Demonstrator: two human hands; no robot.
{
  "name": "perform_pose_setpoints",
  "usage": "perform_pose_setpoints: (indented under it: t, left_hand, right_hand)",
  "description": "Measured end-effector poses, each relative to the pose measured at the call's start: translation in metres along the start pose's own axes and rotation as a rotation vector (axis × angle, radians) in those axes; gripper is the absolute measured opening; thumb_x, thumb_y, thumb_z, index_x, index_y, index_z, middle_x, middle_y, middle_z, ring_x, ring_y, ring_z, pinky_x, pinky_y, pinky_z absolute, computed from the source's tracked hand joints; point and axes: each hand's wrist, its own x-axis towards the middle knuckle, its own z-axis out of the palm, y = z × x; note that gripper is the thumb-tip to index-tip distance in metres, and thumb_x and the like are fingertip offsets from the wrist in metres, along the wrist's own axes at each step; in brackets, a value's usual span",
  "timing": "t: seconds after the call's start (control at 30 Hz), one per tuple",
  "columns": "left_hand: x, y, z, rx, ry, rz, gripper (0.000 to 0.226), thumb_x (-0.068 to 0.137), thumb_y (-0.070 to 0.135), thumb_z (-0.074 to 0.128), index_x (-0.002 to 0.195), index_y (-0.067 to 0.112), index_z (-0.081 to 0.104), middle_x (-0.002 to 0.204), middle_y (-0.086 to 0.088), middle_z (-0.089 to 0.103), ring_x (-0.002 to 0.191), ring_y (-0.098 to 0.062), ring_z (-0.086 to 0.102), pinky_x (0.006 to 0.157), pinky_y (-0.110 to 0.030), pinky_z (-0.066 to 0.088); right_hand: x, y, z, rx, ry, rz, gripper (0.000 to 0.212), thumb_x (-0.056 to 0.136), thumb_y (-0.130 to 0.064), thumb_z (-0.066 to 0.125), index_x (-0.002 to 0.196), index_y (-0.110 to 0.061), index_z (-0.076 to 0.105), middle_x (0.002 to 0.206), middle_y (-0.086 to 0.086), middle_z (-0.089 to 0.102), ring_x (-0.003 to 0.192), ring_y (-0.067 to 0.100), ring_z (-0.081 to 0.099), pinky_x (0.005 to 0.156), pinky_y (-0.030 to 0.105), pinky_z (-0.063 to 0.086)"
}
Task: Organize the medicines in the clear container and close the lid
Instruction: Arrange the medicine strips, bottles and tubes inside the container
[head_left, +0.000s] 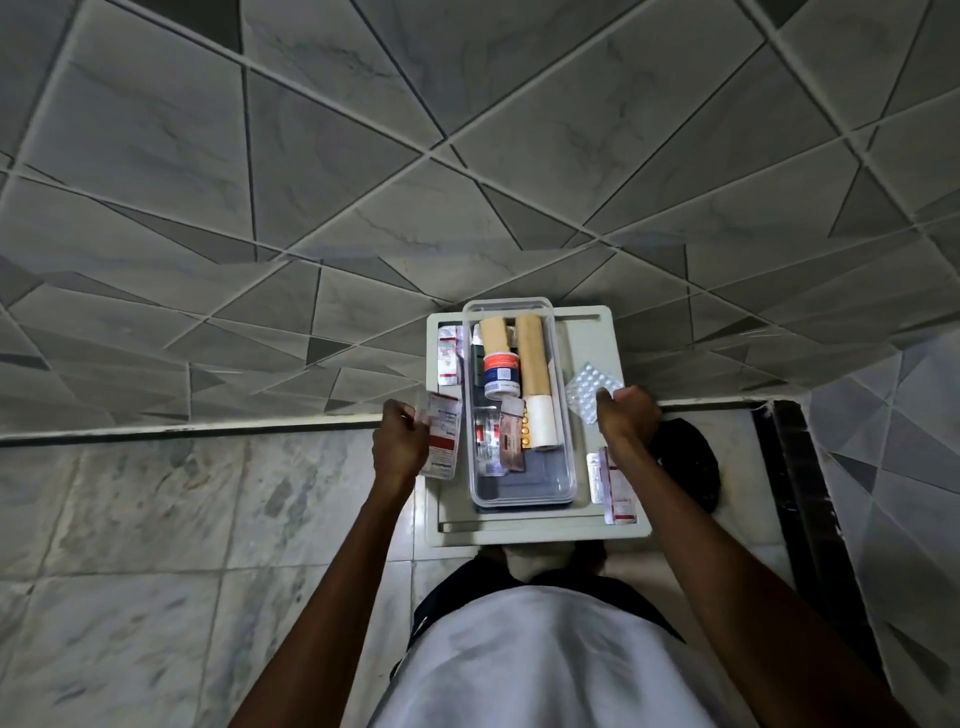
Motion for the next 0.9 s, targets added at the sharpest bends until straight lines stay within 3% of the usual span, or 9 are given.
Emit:
perform_pose_setpoints:
  t: [0.1, 0.23, 0.37, 0.5, 0.63, 0.8, 0.9]
  left_hand:
    - [-0.002, 0.018, -0.005, -0.044, 0.015, 0.071, 0.014, 0.092, 0.027, 0.055, 0.092, 0.022, 0.042, 0.093, -0.009, 0.065, 0.083, -0.03, 0.067, 0.072, -0.053, 0.058]
    - [-0.01, 0.043, -0.003, -0.132, -0.004, 0.1, 0.014, 0.094, 0.02, 0.056, 0.097, 0.013, 0.045, 0.095, -0.008, 0.062, 0.082, -0.025, 0.066, 0.071, -0.044, 0.059]
    - [-0.015, 0.051, 0.013, -0.157, -0.108, 0.089, 0.017, 0.089, 0.018, 0.065, 0.092, 0.017, 0.048, 0.094, -0.006, 0.063, 0.086, -0.026, 0.066, 0.075, -0.048, 0.059]
    - [-0.018, 0.052, 0.031, -0.06, -0.16, 0.119, 0.021, 0.083, 0.016, 0.071, 0.092, 0.014, 0.052, 0.098, -0.011, 0.069, 0.089, -0.027, 0.068, 0.075, -0.047, 0.059]
    - [-0.026, 0.05, 0.042, 0.133, -0.161, 0.198, 0.026, 0.083, 0.013, 0.069, 0.104, 0.01, 0.054, 0.105, -0.013, 0.071, 0.091, -0.029, 0.069, 0.075, -0.037, 0.058]
    - [-0.038, 0.046, 0.05, 0.343, -0.124, 0.234, 0.038, 0.089, 0.019, 0.061, 0.124, 0.011, 0.048, 0.118, -0.013, 0.066, 0.099, -0.033, 0.066, 0.08, -0.037, 0.053]
    - [-0.037, 0.041, 0.055, 0.491, -0.117, 0.264, 0.05, 0.092, 0.027, 0.058, 0.135, 0.011, 0.04, 0.12, -0.013, 0.065, 0.1, -0.031, 0.066, 0.08, -0.037, 0.053]
  right_hand:
    - [0.011, -0.007, 0.007, -0.058, -0.035, 0.057, 0.06, 0.075, -0.038, 0.077, 0.116, 0.003, 0.062, 0.121, 0.024, 0.064, 0.11, 0.04, 0.062, 0.087, 0.044, 0.052]
    - [0.015, -0.015, 0.016, -0.257, -0.008, -0.065, 0.08, 0.066, -0.032, 0.086, 0.13, -0.006, 0.045, 0.132, 0.023, 0.047, 0.118, 0.043, 0.052, 0.09, 0.047, 0.048]
    - [0.022, -0.012, 0.021, -0.36, -0.012, -0.178, 0.064, 0.067, -0.03, 0.085, 0.117, -0.005, 0.055, 0.129, 0.022, 0.045, 0.116, 0.041, 0.049, 0.086, 0.046, 0.049]
    - [0.024, -0.008, 0.018, -0.318, -0.02, -0.161, 0.072, 0.063, -0.023, 0.088, 0.121, -0.003, 0.05, 0.129, 0.023, 0.046, 0.114, 0.043, 0.052, 0.087, 0.046, 0.049]
    - [0.021, -0.003, 0.014, -0.324, 0.021, -0.105, 0.07, 0.062, -0.024, 0.089, 0.118, -0.005, 0.051, 0.123, 0.024, 0.052, 0.109, 0.044, 0.058, 0.087, 0.049, 0.052]
    - [0.021, 0.001, 0.001, -0.234, 0.005, -0.064, 0.058, 0.067, -0.014, 0.086, 0.114, -0.002, 0.055, 0.12, 0.024, 0.06, 0.109, 0.041, 0.062, 0.086, 0.043, 0.052]
    - [0.016, 0.001, -0.008, -0.105, 0.023, -0.112, 0.036, 0.079, -0.006, 0.074, 0.113, -0.002, 0.063, 0.116, 0.021, 0.067, 0.104, 0.035, 0.066, 0.083, 0.036, 0.053]
